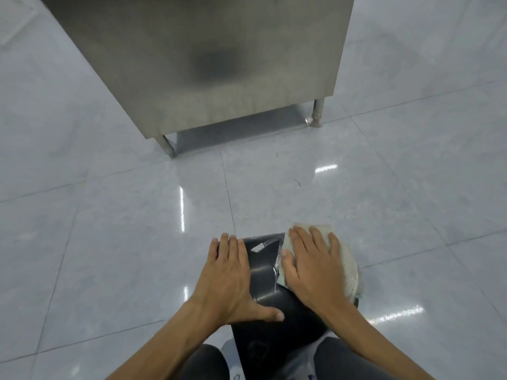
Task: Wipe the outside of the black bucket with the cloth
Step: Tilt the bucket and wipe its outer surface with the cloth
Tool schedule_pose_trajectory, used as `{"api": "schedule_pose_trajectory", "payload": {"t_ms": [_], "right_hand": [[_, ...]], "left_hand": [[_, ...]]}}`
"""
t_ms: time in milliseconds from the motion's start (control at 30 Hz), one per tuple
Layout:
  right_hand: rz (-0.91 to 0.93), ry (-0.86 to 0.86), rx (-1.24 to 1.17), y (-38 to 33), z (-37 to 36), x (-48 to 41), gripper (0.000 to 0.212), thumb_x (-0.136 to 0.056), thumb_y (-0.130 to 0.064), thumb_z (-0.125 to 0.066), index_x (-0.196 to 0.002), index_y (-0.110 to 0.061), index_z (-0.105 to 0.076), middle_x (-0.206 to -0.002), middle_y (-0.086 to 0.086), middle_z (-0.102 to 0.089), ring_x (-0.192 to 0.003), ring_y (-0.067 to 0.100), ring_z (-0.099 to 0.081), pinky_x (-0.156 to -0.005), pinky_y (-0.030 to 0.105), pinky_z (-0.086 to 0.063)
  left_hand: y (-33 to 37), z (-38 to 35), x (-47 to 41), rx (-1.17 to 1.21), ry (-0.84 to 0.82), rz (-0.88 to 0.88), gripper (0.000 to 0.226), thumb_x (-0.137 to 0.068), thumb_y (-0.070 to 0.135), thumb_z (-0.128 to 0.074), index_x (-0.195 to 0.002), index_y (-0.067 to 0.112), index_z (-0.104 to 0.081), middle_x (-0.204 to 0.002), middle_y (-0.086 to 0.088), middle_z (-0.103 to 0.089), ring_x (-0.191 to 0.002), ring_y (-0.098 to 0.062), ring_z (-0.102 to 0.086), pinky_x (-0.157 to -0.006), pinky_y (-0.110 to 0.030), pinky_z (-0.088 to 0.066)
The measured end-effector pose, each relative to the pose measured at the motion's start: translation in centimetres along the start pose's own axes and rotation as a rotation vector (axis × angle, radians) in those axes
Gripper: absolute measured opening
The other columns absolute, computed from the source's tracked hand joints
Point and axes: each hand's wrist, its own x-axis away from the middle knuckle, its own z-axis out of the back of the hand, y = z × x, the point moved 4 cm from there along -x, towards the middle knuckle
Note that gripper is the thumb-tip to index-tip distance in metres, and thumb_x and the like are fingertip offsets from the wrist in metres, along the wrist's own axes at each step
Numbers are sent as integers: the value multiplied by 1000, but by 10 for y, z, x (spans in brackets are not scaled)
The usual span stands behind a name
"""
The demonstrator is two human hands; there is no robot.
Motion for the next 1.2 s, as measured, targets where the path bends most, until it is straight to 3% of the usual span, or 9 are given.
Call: {"api": "schedule_pose_trajectory", "payload": {"t_ms": [500, 667, 767, 1033, 1200], "right_hand": [[-29, 4, -12, -7, 5, 13, 60, -97, -42, -35, -145, -12, -54, -151, 4, -54, -143, 30, -43, -120, 57, -23], [17, 10, -80, -21, 7, 40, 58, -100, -39, -32, -151, -13, -47, -156, 3, -47, -149, 28, -35, -123, 57, -19], [76, 1, -85, -20, 7, 52, 57, -102, -40, -32, -153, -17, -43, -158, -1, -43, -150, 26, -32, -124, 56, -17], [-85, -143, 88, -2, 6, -30, 53, -97, -46, -28, -125, -17, -63, -133, -2, -63, -124, 24, -50, -113, 58, -25], [-33, -65, 34, -28, 8, 29, 64, -98, -44, -34, -146, -5, -50, -154, 12, -49, -146, 36, -39, -119, 65, -22]], "left_hand": [[2, 7, 0, -25, 36, 16, 162, -48, 111, -27, -153, -10, -7, -163, -30, -11, -152, -43, -6, -123, -54, 0], [3, 8, 1, -69, 80, 21, 158, -44, 112, -21, -147, -8, -28, -152, -25, -36, -141, -41, -30, -121, -52, -12], [6, 6, 3, -70, 93, 14, 161, -42, 113, -20, -147, -9, -29, -151, -24, -37, -139, -39, -33, -121, -53, -13], [5, 9, 4, -80, 64, 9, 160, -37, 113, -27, -146, -4, -29, -149, -18, -37, -137, -36, -34, -121, -52, -13], [2, 6, 0, -79, 68, 8, 160, -36, 113, -25, -145, -4, -31, -148, -16, -38, -136, -34, -34, -120, -51, -13]]}}
